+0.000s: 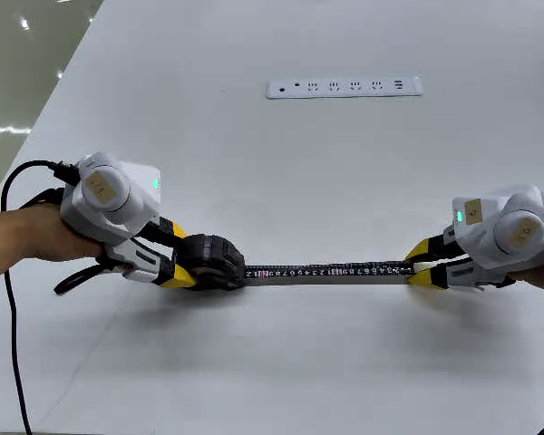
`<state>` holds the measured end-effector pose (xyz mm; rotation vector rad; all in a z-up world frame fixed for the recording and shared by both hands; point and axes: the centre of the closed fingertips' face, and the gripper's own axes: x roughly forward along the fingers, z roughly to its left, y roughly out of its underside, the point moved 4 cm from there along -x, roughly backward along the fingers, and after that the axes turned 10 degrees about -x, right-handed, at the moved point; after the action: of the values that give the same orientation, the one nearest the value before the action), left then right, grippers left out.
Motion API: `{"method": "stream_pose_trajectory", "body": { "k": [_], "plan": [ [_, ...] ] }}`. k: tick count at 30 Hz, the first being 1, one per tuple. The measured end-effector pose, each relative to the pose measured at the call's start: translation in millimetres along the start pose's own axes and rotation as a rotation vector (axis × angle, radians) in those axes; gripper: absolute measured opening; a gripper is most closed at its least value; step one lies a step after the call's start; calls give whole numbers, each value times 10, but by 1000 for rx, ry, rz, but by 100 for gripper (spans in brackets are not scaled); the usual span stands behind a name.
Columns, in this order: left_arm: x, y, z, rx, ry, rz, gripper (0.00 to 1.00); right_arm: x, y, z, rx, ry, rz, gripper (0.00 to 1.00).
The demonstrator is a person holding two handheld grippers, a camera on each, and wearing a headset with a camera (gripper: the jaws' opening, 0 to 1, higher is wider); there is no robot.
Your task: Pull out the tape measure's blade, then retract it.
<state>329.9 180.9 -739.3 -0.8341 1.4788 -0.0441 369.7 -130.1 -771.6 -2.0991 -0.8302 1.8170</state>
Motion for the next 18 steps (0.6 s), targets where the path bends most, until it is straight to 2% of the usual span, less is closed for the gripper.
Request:
{"method": "stream_pose_trajectory", "body": {
  "k": [18],
  "plan": [
    [-1, -12, -17, 21, -2, 12, 26, 17, 2, 10, 19, -48, 19, 11]
  ]
}}
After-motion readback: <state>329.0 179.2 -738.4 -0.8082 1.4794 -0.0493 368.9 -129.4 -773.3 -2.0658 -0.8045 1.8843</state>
